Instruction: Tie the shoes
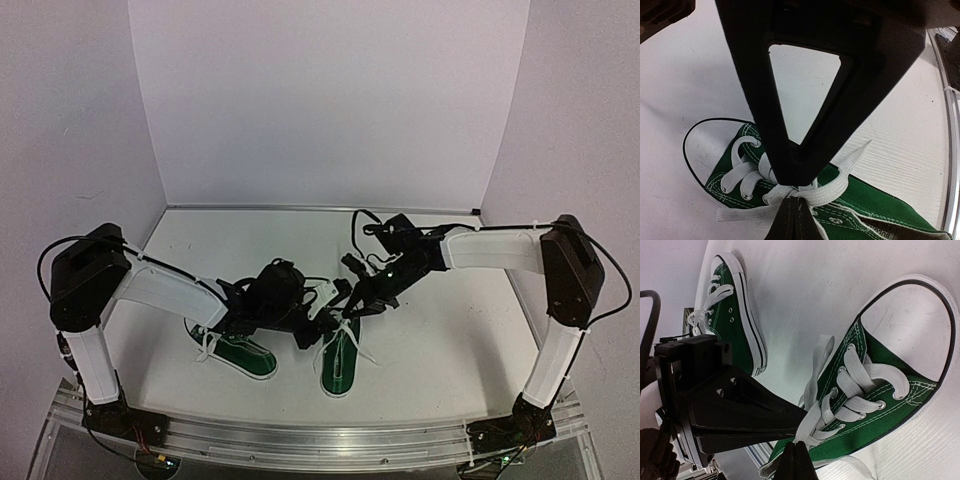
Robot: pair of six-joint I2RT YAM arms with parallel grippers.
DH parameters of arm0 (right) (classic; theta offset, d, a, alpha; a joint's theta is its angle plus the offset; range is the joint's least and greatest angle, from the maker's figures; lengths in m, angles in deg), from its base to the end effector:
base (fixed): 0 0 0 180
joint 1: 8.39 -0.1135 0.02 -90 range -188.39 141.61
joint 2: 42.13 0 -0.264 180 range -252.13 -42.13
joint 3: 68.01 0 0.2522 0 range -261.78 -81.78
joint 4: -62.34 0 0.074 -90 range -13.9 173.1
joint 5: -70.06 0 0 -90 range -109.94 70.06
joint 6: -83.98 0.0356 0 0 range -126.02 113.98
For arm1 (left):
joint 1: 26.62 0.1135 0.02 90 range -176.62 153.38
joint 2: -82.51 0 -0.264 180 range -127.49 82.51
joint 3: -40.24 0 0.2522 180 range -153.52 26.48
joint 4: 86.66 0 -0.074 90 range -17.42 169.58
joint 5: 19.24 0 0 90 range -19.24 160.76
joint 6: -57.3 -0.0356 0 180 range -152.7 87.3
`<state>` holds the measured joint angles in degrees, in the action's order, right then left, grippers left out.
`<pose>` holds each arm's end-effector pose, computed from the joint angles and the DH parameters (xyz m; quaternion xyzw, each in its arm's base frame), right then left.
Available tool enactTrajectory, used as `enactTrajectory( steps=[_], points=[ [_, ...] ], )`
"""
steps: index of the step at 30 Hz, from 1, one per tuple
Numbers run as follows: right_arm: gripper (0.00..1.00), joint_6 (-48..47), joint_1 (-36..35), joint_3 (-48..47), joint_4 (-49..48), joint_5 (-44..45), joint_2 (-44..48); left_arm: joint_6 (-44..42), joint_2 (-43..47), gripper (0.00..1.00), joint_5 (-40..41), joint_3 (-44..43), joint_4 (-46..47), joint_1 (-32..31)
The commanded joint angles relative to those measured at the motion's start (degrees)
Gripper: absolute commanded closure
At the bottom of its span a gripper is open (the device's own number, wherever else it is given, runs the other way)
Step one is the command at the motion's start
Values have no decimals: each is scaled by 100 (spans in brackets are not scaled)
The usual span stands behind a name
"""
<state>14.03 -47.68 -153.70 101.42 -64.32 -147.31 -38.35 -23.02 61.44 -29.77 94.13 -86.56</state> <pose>0.2774 0.2591 0.1993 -0.2498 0.8617 0.4400 0.0379 0.1882 -0.3367 0.1592 0.5099 0.7218 -0.2750 0.3785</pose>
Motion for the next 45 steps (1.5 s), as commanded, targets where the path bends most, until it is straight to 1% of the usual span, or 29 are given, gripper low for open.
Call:
enactTrajectory(
  steps=[1, 7, 15, 20, 26, 29, 37, 39, 40, 42, 45],
  points=[
    [100, 7, -26, 58, -121, -83, 203, 49, 216, 100, -78, -167, 256, -17],
    [100, -6, -38, 29, -124, -140, 192, 165, 110, 100, -27, -220, 371, -17],
    [100, 15, -36, 47, -108, -112, 194, 415, 29, 100, -94, -125, 783, -18],
    [100, 22, -36, 34, -115, -156, 226, 503, -50, 100, -82, -85, 805, -13],
    [100, 37, -35, -22, -125, -212, 207, 862, -337, 100, -278, -5, 1200, -17],
    [100, 66, -51, -14, -141, -236, 175, 1006, -426, 100, -351, 129, 1548, -13],
    [100, 81, -108, -10, -146, -471, 98, 1100, -565, 100, -526, 195, 1959, -11],
    [96, 78, -98, 1, -140, -472, 175, 1106, -523, 100, -522, 263, 1996, -9],
    [93, 96, -71, 22, -140, -484, 239, 1101, -500, 100, -522, 292, 1996, 0],
    [83, 160, 64, 87, -139, -525, 387, 1086, -455, 100, -527, 345, 1971, 1],
    [70, 240, 343, 247, -150, -566, 699, 1075, -424, 100, -552, 388, 1940, 9]
  ],
)
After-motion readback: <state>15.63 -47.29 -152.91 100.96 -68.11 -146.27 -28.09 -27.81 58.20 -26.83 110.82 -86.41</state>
